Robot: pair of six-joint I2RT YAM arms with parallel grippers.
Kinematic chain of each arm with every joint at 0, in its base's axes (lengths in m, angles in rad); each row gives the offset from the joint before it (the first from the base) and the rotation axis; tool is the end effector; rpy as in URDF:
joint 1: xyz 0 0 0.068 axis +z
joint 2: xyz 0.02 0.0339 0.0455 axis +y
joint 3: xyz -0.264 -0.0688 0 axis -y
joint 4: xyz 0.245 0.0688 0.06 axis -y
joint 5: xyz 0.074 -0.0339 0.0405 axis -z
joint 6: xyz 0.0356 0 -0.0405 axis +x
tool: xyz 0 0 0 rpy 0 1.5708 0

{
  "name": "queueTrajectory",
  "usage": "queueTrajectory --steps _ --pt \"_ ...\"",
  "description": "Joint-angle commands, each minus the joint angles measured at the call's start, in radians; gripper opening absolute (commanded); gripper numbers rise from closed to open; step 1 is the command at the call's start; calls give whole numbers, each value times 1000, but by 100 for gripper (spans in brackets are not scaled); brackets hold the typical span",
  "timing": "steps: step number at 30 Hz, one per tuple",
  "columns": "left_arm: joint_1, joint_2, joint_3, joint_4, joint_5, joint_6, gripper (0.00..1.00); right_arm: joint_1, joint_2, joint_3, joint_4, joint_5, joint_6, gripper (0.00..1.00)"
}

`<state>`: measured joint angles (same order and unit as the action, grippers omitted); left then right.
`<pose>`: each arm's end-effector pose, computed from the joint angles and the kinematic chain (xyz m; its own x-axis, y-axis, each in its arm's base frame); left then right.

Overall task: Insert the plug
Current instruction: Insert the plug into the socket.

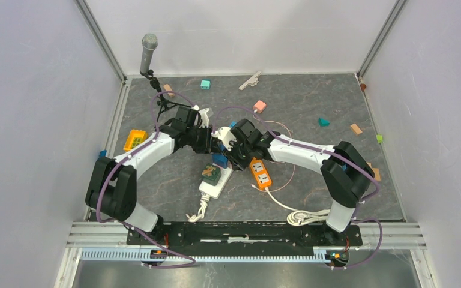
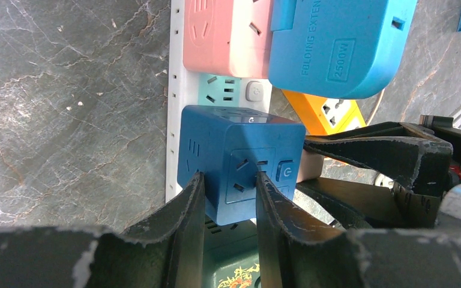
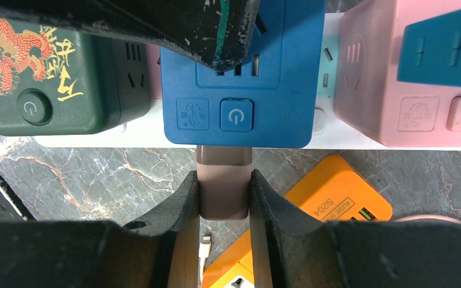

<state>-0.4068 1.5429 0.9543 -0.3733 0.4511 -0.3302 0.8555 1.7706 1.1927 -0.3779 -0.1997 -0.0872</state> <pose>0.2789 -0.1371 0.2043 -0.9023 0.0710 -0.4251 0.3092 0.7938 -0.5237 0.2394 0.2864 0.1997 -0.4627 -0.6627 -0.5889 -0.8585 0.5006 0.1112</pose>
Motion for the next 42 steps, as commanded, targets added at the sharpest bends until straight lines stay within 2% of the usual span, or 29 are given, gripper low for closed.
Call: queueTrajectory --steps 1,2,5,8,13,15,22,25,33,38,42 --pt "-98 136 -70 -85 -29 26 2 25 49 72 676 -54 6 0" --pt "-98 130 -64 -99 -42 31 3 25 42 66 672 -53 6 0" --pt "-99 100 -35 -142 -110 40 15 26 18 50 650 -49 5 0" --pt "-97 54 -5 -190 -208 50 38 25 -18 1 657 -50 9 0" --pt "-92 -23 44 -240 -310 72 59 25 -18 -46 669 -62 14 0" --pt "-91 -53 61 -261 -346 74 71 26 -10 -49 676 -70 18 1" --pt "-74 -231 79 -324 -504 69 89 25 48 10 677 -90 30 12" --pt "-66 -322 80 -359 -566 64 98 26 85 56 662 -101 36 21" --pt "-50 -492 67 -417 -605 45 100 25 48 3 668 -72 53 53" --pt "-50 -534 55 -420 -593 31 100 25 -9 -77 670 -47 50 66" --pt "-49 -547 51 -420 -580 25 100 25 -61 -130 675 -35 50 73"
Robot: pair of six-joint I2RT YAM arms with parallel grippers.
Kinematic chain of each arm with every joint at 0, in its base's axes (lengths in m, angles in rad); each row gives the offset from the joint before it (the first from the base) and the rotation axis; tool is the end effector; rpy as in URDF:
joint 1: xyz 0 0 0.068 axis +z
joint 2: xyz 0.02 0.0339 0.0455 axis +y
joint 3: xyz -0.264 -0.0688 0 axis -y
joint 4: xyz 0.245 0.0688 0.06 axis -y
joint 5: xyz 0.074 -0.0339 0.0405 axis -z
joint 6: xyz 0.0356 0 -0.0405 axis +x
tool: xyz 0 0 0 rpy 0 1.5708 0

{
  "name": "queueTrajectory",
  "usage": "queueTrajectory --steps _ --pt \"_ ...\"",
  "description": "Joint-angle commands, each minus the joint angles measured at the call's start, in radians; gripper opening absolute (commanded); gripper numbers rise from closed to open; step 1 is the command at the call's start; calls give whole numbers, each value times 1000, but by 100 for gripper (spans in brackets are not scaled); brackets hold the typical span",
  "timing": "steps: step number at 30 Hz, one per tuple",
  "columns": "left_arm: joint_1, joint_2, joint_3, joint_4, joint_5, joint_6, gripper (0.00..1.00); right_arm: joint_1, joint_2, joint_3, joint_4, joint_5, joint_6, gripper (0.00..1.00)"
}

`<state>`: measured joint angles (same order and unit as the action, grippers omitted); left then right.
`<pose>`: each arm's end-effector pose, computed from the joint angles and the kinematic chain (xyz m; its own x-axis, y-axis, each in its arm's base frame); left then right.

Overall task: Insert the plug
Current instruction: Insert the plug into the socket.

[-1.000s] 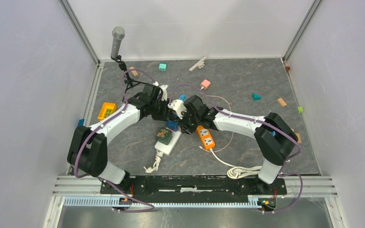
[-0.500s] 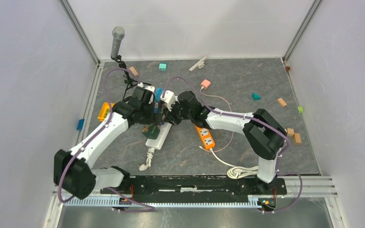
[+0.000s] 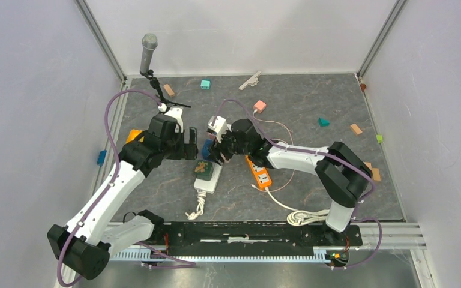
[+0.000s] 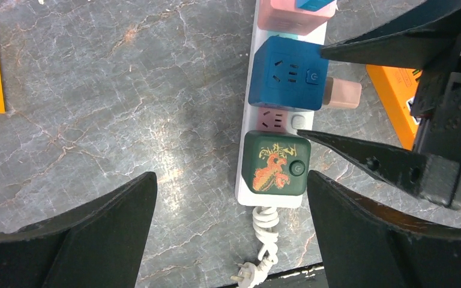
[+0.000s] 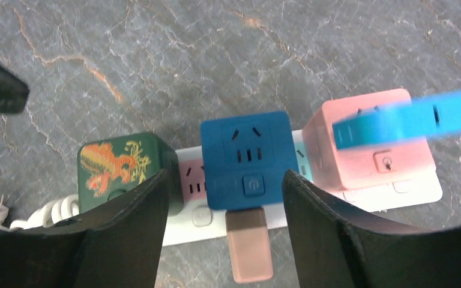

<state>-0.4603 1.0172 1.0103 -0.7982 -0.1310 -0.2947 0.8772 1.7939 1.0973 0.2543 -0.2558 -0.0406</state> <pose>0.1834 -0.0857 0.3176 -0.7224 0.0368 -0.6905 0.1562 0.9814 -0.1112 0.2506 0.3155 0.2134 -0.2373 -0.3468 -0.9074 -0.9005 0.4289 0.0715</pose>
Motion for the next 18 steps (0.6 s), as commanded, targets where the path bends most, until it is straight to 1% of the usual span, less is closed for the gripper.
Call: queueTrajectory --steps 1,7,10,13,15,18 --pt "4 -23 -5 6 11 -13 100 2 -96 -45 39 21 4 77" --pt "5 -37 -14 45 103 -27 100 -11 -193 -116 24 20 23 83" --pt "5 -40 -28 93 181 -51 100 -32 -265 -168 20 23 40 86" --pt "5 -24 -47 150 259 -96 100 -73 -336 -234 16 12 92 88" --pt "4 -5 -66 195 292 -150 100 -108 -384 -285 9 9 113 89" --pt "1 31 -89 244 356 -210 100 -177 -453 -356 -14 -6 139 92"
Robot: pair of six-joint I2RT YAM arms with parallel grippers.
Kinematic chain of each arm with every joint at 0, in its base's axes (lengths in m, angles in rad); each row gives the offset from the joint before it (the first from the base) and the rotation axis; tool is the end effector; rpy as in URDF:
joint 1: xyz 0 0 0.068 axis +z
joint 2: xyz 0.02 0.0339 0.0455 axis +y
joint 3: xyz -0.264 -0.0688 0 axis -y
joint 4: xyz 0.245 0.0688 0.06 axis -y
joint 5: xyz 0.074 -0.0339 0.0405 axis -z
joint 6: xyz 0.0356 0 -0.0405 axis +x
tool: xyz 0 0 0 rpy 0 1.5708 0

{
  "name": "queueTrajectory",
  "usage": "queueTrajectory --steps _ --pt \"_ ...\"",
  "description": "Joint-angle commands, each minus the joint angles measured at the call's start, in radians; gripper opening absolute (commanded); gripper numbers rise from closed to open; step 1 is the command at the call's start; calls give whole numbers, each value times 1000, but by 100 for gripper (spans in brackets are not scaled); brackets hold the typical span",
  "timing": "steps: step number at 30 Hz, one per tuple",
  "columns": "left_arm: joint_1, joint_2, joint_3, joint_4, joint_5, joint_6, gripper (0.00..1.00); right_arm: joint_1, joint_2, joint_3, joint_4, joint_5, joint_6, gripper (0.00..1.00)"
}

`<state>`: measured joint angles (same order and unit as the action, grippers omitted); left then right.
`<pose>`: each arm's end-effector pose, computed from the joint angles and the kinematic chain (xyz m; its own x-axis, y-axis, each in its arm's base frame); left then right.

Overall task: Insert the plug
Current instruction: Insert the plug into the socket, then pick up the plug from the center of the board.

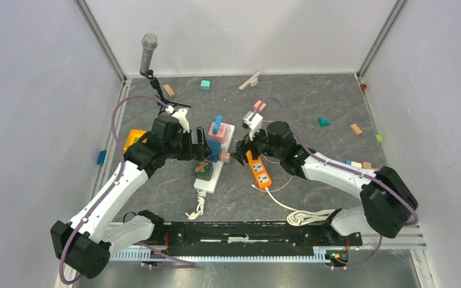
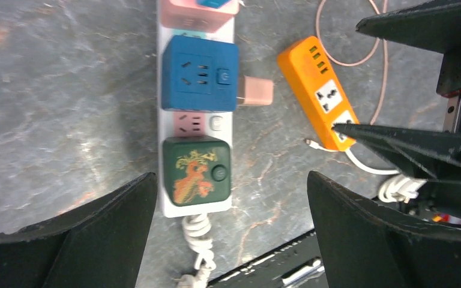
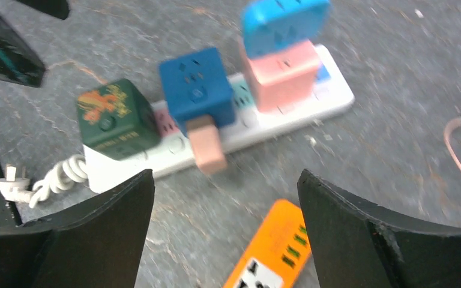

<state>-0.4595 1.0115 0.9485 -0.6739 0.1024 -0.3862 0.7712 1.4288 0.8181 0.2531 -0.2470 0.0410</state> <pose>0.1859 -0.0961 0.3082 -0.7497 -0.0471 -0.6601 0.2447 0.9071 -0.3426 0.2230 0.2289 0.2455 -0.2852 -0.2218 -0.9324 -0.8291 0.5452 0.1239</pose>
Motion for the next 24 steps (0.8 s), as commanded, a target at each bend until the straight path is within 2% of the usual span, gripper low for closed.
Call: queueTrajectory --steps 1,6,12,16,24 --pt "-1 47 -34 137 132 -134 100 -99 -107 -102 -24 -15 66 93" --pt "-47 69 -68 238 169 -187 100 -218 -177 -162 -90 33 93 97" --pt "-96 142 -15 260 157 -182 100 -307 -120 -101 -171 129 142 98" --pt "-97 159 22 256 149 -157 100 -349 -21 -8 -205 145 143 98" --pt "-96 150 60 215 119 -95 100 -368 258 348 -326 203 95 98"
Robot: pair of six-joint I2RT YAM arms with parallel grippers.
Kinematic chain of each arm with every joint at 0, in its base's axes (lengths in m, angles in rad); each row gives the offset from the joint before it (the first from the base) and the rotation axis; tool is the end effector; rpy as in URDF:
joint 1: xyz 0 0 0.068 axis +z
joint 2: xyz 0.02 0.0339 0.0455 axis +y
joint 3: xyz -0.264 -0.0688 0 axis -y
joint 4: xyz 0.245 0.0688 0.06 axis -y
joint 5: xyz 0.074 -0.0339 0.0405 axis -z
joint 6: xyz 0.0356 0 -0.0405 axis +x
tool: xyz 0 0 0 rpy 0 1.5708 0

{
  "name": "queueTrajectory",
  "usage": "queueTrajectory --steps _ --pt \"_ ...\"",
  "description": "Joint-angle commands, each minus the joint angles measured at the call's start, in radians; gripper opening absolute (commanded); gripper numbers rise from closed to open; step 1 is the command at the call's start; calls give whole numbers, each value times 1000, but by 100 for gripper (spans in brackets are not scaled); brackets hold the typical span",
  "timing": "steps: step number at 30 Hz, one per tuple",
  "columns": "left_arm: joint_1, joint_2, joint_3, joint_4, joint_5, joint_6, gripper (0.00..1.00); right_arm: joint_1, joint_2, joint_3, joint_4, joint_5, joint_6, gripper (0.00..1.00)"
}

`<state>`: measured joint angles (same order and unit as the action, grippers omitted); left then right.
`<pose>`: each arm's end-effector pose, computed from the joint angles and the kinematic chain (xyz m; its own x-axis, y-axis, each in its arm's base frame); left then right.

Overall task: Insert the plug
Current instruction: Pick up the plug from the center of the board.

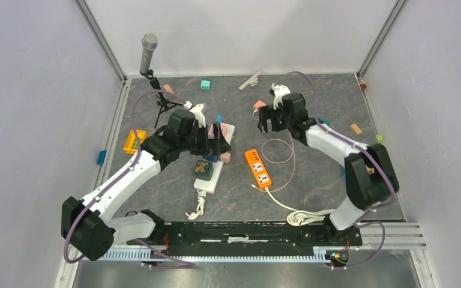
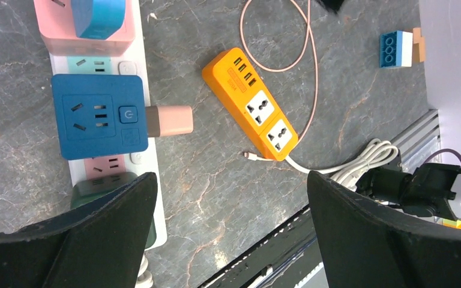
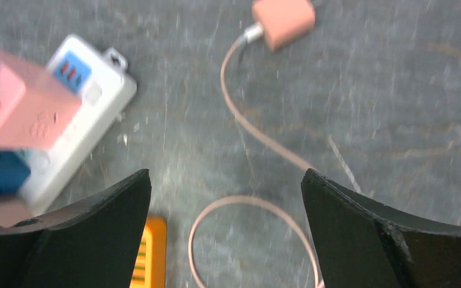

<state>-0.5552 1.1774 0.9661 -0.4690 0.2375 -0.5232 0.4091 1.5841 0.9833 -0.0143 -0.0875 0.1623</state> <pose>0.2126 -0.1417 0.2963 -0.7967 -0.0773 -0.5994 0.3113 0.7976 -0.5166 0.3189 0.1417 0.2253 -0.5971 -0.0834 -0.7978 -0.3701 0.9110 0.1817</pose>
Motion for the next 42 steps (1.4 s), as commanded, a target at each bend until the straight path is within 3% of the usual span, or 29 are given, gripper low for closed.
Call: queueTrajectory --steps 1,8,14,18,23,33,42 --pt "0 -19 42 6 -20 46 100 -6 145 238 -77 50 -28 98" --pt "1 -38 31 -13 -45 64 100 -7 440 567 -205 103 -24 98" --pt "3 -76 0 -10 -55 64 100 -6 619 748 -289 218 -11 97" --pt "2 -97 -19 -8 -64 61 100 -2 687 825 -327 195 -3 88" --pt "3 -96 -23 -8 -71 51 100 13 655 741 -301 172 -18 66" --pt "2 -89 -4 14 -49 -17 100 17 424 391 -214 77 -71 0" --pt "1 -50 -98 254 129 -283 100 20 135 172 -230 -90 -142 0"
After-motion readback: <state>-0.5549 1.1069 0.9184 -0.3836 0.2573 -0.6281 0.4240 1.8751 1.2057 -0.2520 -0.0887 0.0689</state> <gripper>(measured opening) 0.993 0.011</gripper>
